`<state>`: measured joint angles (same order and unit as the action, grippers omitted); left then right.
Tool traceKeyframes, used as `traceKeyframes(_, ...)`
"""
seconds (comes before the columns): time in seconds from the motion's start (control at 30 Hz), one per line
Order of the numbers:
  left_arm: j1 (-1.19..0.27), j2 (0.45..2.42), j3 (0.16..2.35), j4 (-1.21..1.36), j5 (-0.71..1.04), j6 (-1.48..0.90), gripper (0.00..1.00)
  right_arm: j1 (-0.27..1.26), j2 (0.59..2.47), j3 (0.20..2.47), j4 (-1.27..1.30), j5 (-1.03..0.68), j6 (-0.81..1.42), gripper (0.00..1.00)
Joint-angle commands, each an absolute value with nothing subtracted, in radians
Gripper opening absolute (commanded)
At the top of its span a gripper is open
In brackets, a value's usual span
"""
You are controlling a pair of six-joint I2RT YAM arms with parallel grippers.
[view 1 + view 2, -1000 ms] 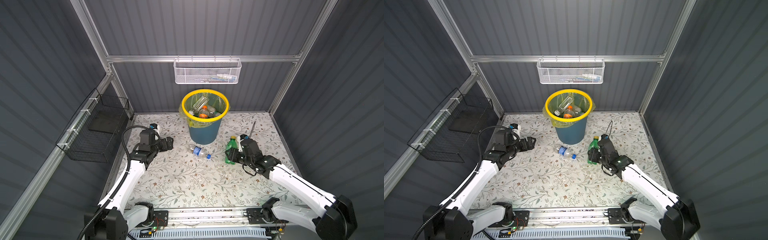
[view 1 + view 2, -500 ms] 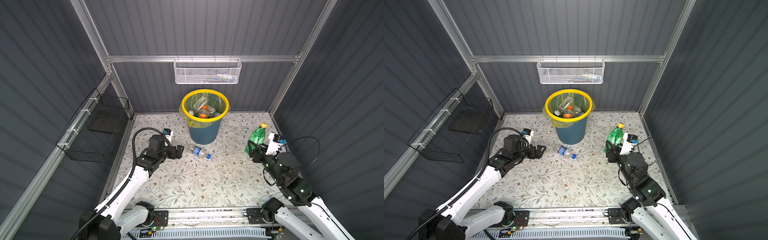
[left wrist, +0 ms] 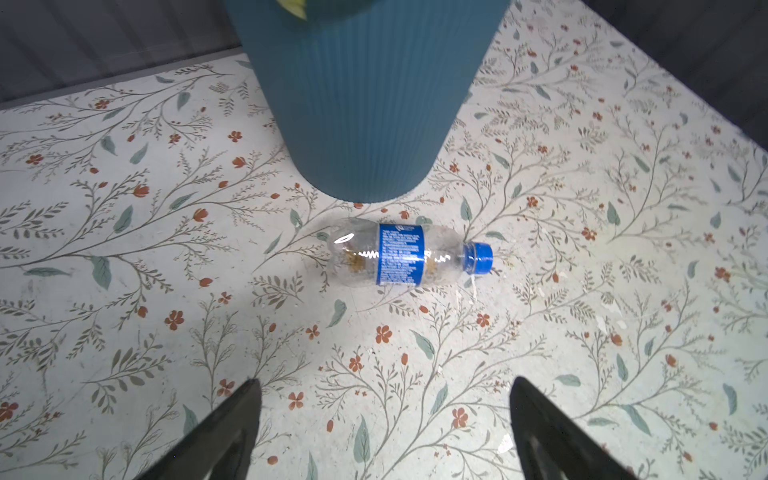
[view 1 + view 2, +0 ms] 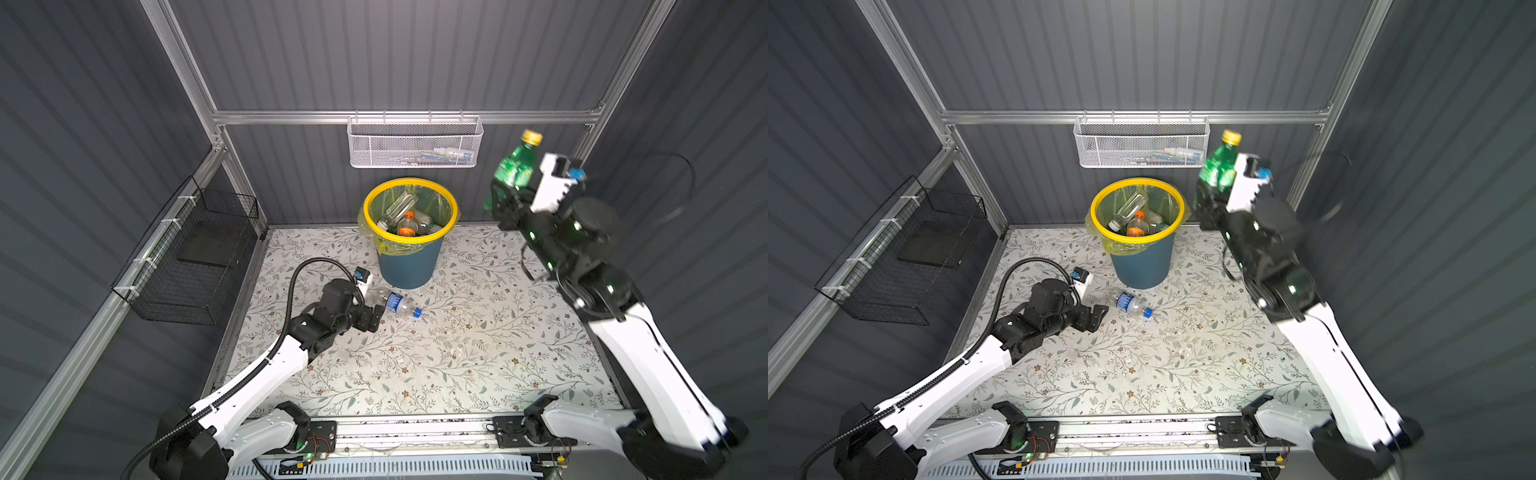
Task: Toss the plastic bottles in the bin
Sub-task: 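Lift the Sprite bottle with the right gripper up over the bin, then drop the Sprite bottle into the bin while the left gripper approaches the Pepsi bottle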
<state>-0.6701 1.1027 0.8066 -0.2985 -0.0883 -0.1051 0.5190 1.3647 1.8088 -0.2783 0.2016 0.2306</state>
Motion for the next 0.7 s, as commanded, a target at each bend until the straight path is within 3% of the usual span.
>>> traceKeyframes(0.0, -0.716, 1.126, 0.826, -0.306, -0.173, -0.068, 0.95, 0.512, 1.664, 2.107, -0.619, 0.031, 0.238, 0.81)
traceKeyframes(0.03, -0.722, 1.128, 0.828, -0.304, -0.174, -0.062, 0.96, 0.508, 1.748, 2.241, -0.735, 0.021, 0.258, 0.94)
traceKeyframes(0.07, -0.727, 1.130, 0.827, -0.305, -0.173, -0.051, 0.96, 0.508, 1.811, 2.355, -0.831, 0.016, 0.264, 0.99)
traceKeyframes(0.13, -0.732, 1.137, 0.829, -0.318, -0.167, -0.028, 0.98, 0.508, 1.826, 2.402, -0.878, 0.049, 0.273, 0.99)
traceKeyframes(0.33, -0.739, 1.176, 0.840, -0.320, -0.136, 0.033, 1.00, 0.457, 1.542, 1.940, -0.571, 0.075, 0.307, 0.99)
traceKeyframes(0.67, -0.751, 1.297, 0.891, -0.245, -0.122, 0.129, 1.00, 0.306, 1.323, 1.596, -0.526, 0.046, 0.386, 0.99)
